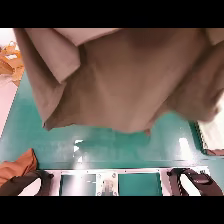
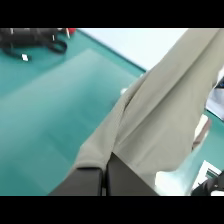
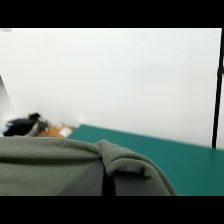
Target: Fold the shirts.
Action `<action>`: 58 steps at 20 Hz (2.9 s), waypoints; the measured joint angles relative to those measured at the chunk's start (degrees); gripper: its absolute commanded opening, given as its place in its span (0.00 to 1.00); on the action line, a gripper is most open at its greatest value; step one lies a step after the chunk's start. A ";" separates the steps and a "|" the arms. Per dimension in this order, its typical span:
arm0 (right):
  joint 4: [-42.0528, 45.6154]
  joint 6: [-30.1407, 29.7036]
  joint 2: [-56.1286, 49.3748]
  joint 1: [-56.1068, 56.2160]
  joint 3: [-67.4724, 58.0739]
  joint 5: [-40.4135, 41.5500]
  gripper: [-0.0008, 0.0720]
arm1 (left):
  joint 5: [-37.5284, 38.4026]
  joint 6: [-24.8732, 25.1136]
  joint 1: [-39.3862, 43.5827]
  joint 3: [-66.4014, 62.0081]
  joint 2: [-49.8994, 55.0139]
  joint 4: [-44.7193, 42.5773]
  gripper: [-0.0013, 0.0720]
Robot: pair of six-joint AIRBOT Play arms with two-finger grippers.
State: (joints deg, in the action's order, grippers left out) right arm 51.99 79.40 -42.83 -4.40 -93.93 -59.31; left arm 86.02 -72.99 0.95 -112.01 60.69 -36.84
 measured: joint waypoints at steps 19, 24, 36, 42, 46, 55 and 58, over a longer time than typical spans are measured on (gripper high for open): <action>-6.60 -9.25 -50.64 -6.84 17.40 3.34 0.47 | -19.85 9.99 -4.76 15.10 46.34 8.83 0.90; -6.43 -9.62 -43.56 -8.92 27.56 -6.16 0.60 | -8.44 5.92 -11.41 11.15 46.99 8.83 0.90; -6.43 -8.44 -35.58 12.22 49.57 5.22 0.55 | 7.08 -2.58 -14.91 13.81 47.15 -18.25 0.90; -6.34 -7.69 -35.10 13.35 49.96 5.88 0.05 | 7.91 -2.95 -14.75 17.03 47.12 -22.14 0.90; -6.36 -7.61 -32.06 11.37 49.05 3.13 0.05 | 7.82 -3.02 -14.84 18.32 47.15 -23.10 0.90; -6.34 -7.61 -29.55 7.72 49.09 0.39 0.04 | 2.27 -1.77 -13.11 29.83 46.84 -20.17 0.41; -6.32 -7.61 -29.46 7.56 49.11 0.66 0.04 | 0.94 2.10 -11.74 33.94 47.21 -18.12 0.05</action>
State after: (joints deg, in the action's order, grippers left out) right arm 45.67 71.79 -72.29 3.16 -44.82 -58.65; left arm 86.96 -70.89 -10.79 -78.06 107.90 -54.96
